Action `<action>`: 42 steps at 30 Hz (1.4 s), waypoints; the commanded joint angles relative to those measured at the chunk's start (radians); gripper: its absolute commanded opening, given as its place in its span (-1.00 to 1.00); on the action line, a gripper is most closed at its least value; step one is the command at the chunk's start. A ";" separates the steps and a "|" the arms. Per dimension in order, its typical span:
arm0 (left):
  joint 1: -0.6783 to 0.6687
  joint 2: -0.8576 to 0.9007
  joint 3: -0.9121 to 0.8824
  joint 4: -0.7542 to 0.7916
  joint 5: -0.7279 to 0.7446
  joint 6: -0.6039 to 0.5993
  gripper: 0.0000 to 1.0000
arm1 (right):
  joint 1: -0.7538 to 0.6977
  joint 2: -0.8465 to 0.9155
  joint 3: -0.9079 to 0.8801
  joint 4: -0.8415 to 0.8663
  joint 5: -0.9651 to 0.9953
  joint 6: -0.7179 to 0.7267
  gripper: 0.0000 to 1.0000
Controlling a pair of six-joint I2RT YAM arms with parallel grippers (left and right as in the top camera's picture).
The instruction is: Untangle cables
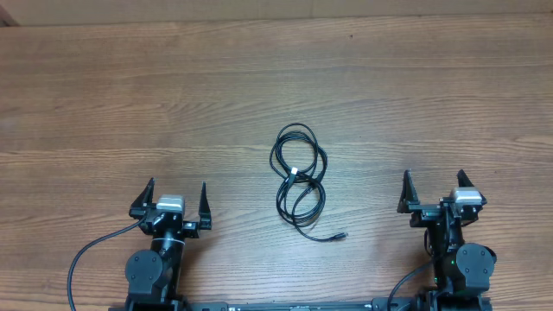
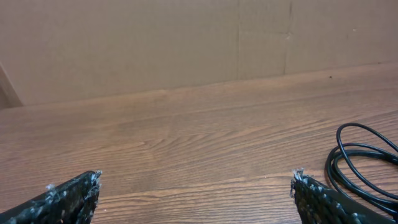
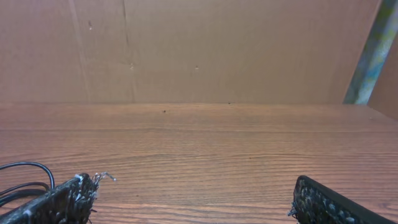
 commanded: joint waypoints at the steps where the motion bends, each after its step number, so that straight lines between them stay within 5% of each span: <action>1: 0.006 -0.009 -0.003 -0.001 -0.007 0.020 1.00 | 0.007 -0.010 -0.010 0.006 0.005 -0.001 1.00; 36: 0.006 -0.009 -0.003 -0.001 -0.007 0.020 1.00 | 0.007 -0.010 -0.010 0.009 0.001 -0.001 1.00; 42: 0.006 -0.009 -0.003 -0.001 -0.007 0.020 1.00 | 0.009 -0.010 0.077 0.190 -0.240 0.007 1.00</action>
